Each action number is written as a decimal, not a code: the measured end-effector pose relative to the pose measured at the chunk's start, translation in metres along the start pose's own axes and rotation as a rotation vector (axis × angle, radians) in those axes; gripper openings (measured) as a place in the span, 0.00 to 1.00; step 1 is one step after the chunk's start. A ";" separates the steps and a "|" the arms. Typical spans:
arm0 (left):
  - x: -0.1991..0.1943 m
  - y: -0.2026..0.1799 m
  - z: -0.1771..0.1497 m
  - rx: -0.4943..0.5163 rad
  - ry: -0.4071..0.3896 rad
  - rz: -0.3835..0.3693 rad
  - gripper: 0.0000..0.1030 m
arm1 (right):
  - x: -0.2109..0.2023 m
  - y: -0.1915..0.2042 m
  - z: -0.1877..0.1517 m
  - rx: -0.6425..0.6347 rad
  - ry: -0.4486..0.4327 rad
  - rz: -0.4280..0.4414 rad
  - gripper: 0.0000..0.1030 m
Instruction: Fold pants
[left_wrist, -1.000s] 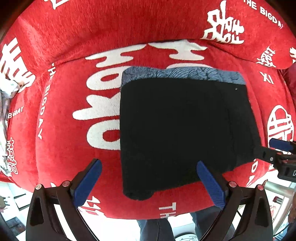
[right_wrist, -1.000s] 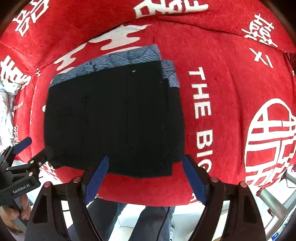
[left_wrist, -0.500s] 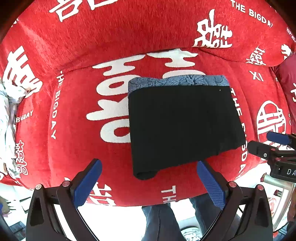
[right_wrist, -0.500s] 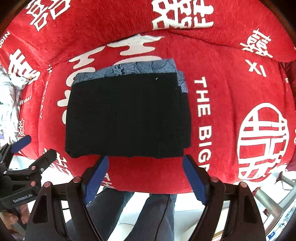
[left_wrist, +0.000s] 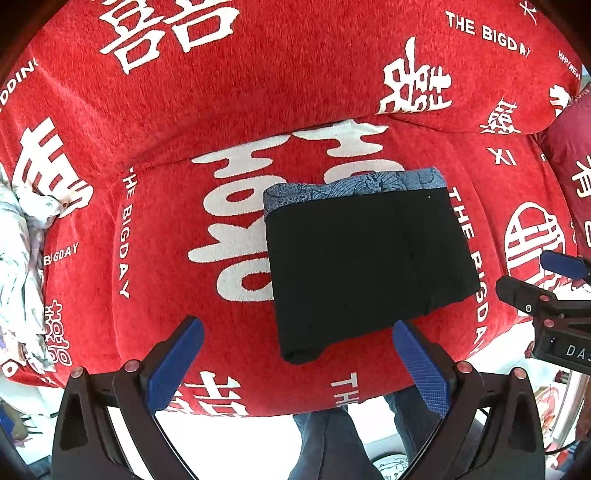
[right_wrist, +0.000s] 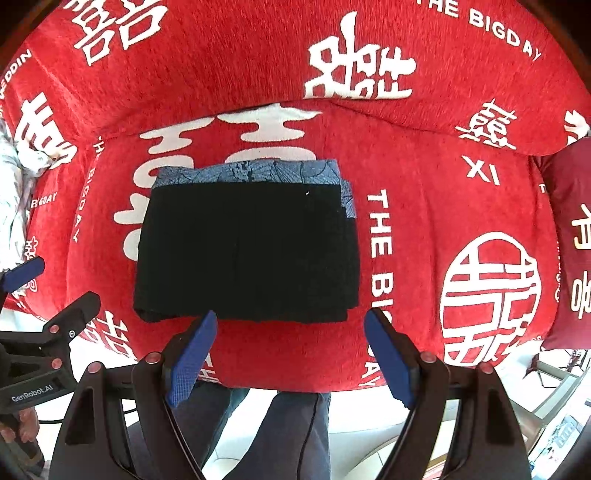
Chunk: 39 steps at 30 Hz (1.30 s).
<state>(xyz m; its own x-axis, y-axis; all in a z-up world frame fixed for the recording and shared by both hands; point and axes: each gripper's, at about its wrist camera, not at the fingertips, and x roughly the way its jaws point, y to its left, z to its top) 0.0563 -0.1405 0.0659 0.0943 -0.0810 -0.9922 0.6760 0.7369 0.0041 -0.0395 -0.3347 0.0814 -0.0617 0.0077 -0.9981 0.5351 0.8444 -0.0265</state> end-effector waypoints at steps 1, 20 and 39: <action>0.000 0.000 0.000 0.000 -0.002 0.002 1.00 | -0.001 0.001 0.000 0.000 -0.003 -0.003 0.82; -0.002 0.001 -0.003 -0.022 -0.001 0.024 1.00 | -0.009 0.006 0.002 -0.033 -0.028 -0.021 0.82; -0.002 0.001 -0.001 -0.023 -0.001 0.026 1.00 | -0.007 0.007 0.004 -0.046 -0.020 -0.019 0.82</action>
<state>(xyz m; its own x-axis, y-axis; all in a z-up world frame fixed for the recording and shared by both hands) 0.0556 -0.1390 0.0676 0.1129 -0.0624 -0.9917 0.6563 0.7540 0.0273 -0.0318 -0.3306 0.0881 -0.0543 -0.0185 -0.9984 0.4945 0.8681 -0.0430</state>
